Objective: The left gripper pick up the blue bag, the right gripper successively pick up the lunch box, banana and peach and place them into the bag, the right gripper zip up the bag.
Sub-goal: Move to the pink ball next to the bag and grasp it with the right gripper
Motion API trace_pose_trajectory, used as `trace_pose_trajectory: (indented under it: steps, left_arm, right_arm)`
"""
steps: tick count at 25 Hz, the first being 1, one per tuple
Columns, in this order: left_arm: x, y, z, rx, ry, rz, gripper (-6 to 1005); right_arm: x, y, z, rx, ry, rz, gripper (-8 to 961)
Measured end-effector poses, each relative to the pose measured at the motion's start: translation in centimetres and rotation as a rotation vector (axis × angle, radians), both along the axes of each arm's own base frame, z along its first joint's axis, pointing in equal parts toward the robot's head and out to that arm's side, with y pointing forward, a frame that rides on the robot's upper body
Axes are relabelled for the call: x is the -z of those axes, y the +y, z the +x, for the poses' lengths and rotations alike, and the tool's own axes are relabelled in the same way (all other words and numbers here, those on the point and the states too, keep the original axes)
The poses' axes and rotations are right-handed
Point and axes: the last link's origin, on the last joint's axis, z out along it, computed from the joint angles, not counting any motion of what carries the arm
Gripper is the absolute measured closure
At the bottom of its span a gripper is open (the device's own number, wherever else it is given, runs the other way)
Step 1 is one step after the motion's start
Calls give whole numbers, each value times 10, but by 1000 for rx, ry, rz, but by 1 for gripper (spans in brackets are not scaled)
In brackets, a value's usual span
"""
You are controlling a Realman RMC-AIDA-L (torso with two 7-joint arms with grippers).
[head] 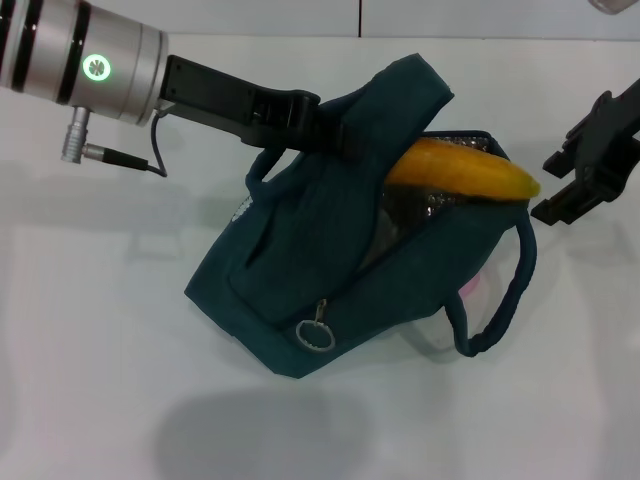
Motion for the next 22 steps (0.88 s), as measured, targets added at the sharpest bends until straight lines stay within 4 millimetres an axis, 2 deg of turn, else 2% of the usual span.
trace_pose_trajectory:
  steps: [11, 16, 22]
  left_arm:
    - [0, 0, 0, 2, 0, -1, 942]
    - [0, 0, -1, -3, -2, 0, 942]
    - [0, -1, -4, -9, 0, -2, 942]
  right_arm:
    - [13, 12, 9, -38, 0, 28, 364]
    - [26, 19, 6, -104, -30, 57, 364]
    - [25, 27, -1, -154, -33, 117, 365]
